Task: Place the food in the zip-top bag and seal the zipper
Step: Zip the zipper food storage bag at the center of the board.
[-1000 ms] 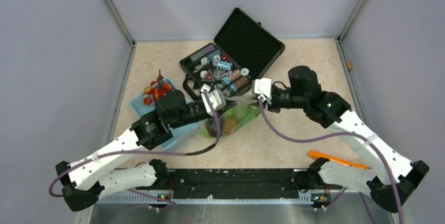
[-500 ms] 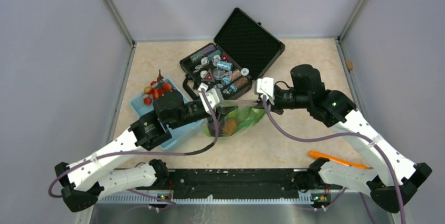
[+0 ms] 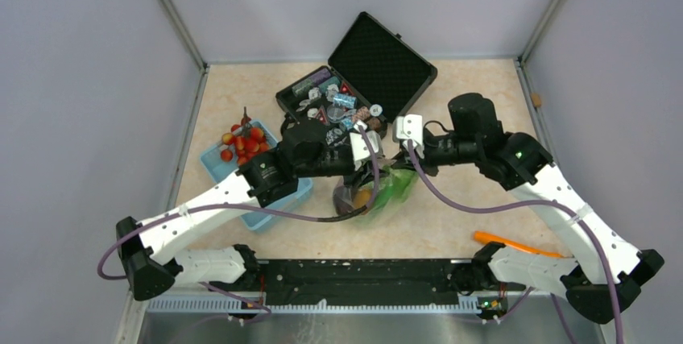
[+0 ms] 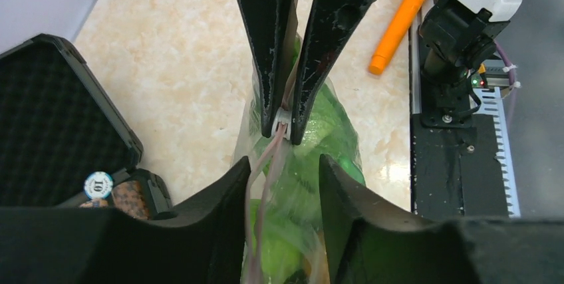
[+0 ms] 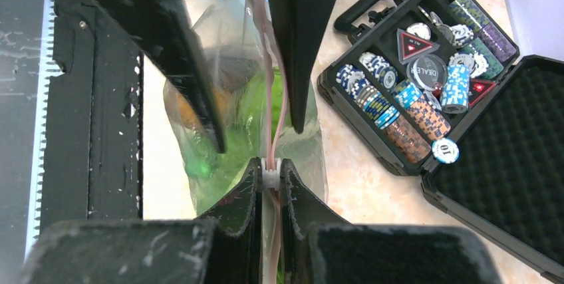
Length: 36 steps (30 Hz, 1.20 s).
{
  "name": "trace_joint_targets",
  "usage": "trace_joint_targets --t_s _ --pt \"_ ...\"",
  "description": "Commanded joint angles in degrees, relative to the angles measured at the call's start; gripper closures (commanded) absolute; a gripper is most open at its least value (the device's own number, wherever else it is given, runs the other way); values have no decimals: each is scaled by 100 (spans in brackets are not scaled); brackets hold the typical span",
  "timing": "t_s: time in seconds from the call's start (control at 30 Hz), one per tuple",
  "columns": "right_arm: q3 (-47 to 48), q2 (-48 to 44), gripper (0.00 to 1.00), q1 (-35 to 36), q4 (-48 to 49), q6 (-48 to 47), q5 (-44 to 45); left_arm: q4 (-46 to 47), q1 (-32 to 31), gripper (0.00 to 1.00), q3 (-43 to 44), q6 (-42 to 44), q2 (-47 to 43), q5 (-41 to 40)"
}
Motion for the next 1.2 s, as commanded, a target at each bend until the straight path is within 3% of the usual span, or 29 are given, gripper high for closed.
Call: trace_joint_targets --t_s 0.0,0.1,0.17,0.2,0.23,0.33,0.4,0.6,0.8,1.17 --pt "317 -92 100 -29 191 0 -164 76 22 64 222 82 90 40" --pt "297 -111 100 -29 168 -9 -130 108 31 78 215 87 133 -188" --pt "273 -149 100 -29 205 11 -111 196 31 99 182 58 127 -275" --pt "259 -166 100 -29 228 50 -84 247 31 100 170 32 114 -341" --pt "241 -185 99 -29 277 128 -62 289 31 100 153 35 97 -388" --pt "182 -272 72 -29 406 315 16 384 31 100 67 32 30 -448" --pt "166 -347 60 -28 502 435 165 426 32 100 35 41 -3 -401" --pt "151 -771 56 -27 572 972 955 443 31 100 -45 67 -118 -400" --pt "49 -905 57 -28 -216 927 682 525 32 100 -115 110 -268 -435" --pt "-267 -440 60 -30 -169 644 -18 560 31 100 -62 138 -309 -484"
